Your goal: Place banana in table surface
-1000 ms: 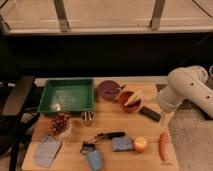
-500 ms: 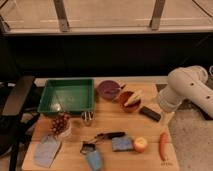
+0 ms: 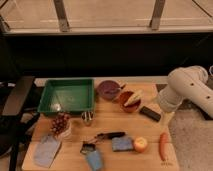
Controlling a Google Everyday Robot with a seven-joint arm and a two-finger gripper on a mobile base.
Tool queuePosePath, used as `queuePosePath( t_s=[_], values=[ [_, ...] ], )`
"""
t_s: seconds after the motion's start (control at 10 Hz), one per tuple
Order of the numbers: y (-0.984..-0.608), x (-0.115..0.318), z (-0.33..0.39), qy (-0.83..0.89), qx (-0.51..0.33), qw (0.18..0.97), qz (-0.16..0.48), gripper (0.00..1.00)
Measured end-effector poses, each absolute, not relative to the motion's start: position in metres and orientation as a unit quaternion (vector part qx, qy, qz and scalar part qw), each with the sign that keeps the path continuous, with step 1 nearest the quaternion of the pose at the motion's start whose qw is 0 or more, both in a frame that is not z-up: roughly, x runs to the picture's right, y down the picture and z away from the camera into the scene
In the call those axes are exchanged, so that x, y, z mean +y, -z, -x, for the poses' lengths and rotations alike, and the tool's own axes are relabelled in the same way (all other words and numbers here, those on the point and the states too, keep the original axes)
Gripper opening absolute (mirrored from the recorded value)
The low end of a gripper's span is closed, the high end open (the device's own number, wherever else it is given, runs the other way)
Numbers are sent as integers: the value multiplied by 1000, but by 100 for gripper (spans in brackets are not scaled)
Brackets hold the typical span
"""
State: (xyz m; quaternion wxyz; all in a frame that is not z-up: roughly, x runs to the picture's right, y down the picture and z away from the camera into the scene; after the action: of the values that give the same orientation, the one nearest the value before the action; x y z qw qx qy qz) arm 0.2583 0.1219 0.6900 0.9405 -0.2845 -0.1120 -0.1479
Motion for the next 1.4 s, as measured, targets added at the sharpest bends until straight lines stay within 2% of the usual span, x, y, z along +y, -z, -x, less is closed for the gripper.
queuePosePath(
  t_s=[0.9,1.1,1.4],
  values=[
    [-690,119,-257,151,-113,941,282,71],
    [-696,101,-251,164,-121,939,277,71],
    [-733,59,-233,182,-131,937,269,71]
  ],
)
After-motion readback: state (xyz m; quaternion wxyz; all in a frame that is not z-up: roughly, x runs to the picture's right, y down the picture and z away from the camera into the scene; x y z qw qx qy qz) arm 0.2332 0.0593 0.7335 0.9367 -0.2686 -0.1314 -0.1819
